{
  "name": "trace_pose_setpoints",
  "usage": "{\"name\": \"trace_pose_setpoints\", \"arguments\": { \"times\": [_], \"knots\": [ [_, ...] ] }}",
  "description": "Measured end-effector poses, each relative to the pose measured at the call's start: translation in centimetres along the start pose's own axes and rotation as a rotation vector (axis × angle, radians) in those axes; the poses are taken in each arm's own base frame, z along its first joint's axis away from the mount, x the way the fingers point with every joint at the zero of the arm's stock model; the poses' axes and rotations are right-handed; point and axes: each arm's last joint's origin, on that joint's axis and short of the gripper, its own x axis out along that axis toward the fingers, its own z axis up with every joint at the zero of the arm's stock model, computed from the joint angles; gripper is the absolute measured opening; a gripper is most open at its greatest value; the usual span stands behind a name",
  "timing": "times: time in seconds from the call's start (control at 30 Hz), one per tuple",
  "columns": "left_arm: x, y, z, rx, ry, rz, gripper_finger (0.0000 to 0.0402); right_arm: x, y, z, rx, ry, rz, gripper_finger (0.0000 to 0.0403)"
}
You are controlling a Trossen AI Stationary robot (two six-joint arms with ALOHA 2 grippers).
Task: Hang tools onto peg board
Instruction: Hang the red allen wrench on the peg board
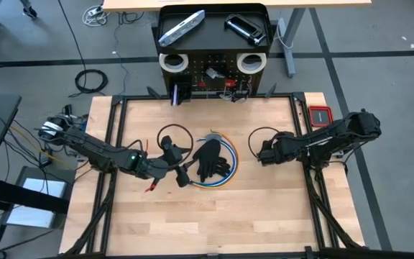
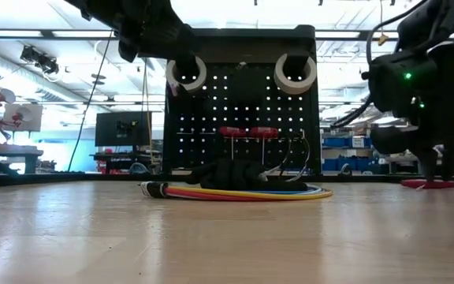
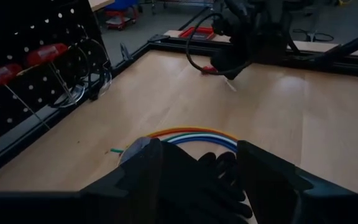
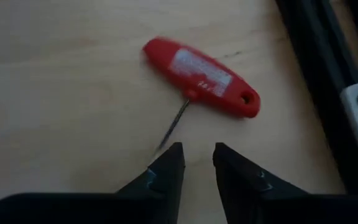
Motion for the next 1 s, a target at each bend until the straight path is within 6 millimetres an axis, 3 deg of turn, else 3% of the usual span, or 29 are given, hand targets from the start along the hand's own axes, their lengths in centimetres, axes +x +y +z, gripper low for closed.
{"name": "trace_pose_setpoints", "arguments": {
  "times": [0.53, 0.87, 1.0],
  "knots": [
    [0.0, 0.0, -0.1, 0.004, 0.006, 0.002, 0.0211, 2.8, 1.1, 3.3, 0.115, -0.068, -0.019, 0.0122],
    [0.0, 0.0, -0.1, 0.000, 0.007, -0.004, 0.0211, 4.8, 1.7, 3.1, 0.124, -0.107, -0.036, 0.0115],
    [0.0, 0.0, 0.0, -0.005, 0.004, -0.006, 0.0211, 5.2, 2.3, 2.9, 0.080, -0.157, -0.018, 0.0089]
  ]
}}
